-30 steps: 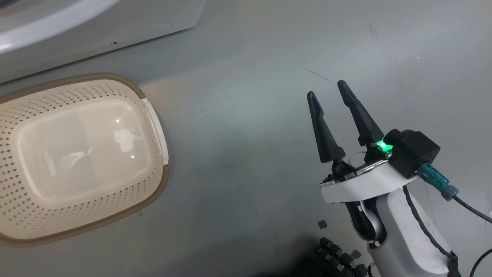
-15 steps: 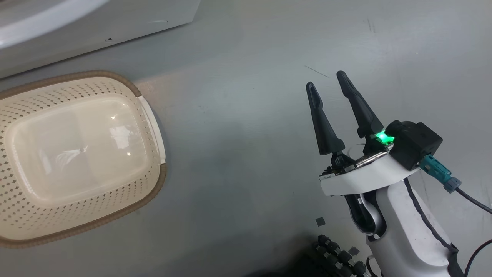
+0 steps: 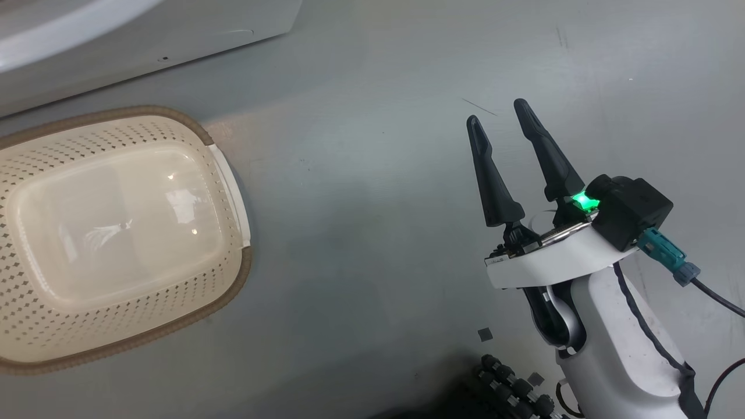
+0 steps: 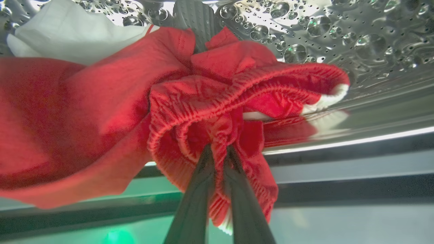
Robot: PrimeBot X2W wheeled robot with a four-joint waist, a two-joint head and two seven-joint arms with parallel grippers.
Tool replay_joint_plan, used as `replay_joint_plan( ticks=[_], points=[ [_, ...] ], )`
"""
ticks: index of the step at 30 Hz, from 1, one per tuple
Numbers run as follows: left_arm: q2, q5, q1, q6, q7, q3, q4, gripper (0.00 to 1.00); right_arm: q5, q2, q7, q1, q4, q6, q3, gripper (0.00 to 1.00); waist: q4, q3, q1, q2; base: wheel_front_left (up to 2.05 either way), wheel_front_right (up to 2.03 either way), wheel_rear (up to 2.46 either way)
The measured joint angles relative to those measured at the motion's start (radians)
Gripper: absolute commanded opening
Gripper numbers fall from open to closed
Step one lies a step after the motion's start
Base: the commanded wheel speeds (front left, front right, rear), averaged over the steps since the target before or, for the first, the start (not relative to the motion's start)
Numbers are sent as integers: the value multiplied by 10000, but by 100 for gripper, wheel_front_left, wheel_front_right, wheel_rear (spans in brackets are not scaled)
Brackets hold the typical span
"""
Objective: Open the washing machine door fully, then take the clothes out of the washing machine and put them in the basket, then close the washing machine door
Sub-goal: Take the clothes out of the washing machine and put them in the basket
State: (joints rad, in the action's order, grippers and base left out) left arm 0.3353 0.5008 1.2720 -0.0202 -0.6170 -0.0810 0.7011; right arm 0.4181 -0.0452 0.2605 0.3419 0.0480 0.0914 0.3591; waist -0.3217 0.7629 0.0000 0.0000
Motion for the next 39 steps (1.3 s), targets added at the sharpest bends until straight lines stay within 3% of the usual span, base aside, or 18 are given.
replay_joint_plan(
  ticks=[5, 18, 39],
  points=[
    [-13, 0, 0, -221, 203, -107, -40, 0, -332, 0, 0, 57, 54, 0, -46, 100, 82, -2, 0, 0, 0, 0, 0],
    [-395, 0, -222, -596, 1885, -194, -746, 0, -884, -4, 0, 87, 71, -13, -278, 100, 682, -115, 0, 0, 0, 0, 0],
    [-1095, -391, -3424, -761, 5812, -205, -2475, 0, -1484, -31, 0, -152, 420, 2, -830, 100, 1647, -1319, 0, 0, 0, 0, 0]
  ],
)
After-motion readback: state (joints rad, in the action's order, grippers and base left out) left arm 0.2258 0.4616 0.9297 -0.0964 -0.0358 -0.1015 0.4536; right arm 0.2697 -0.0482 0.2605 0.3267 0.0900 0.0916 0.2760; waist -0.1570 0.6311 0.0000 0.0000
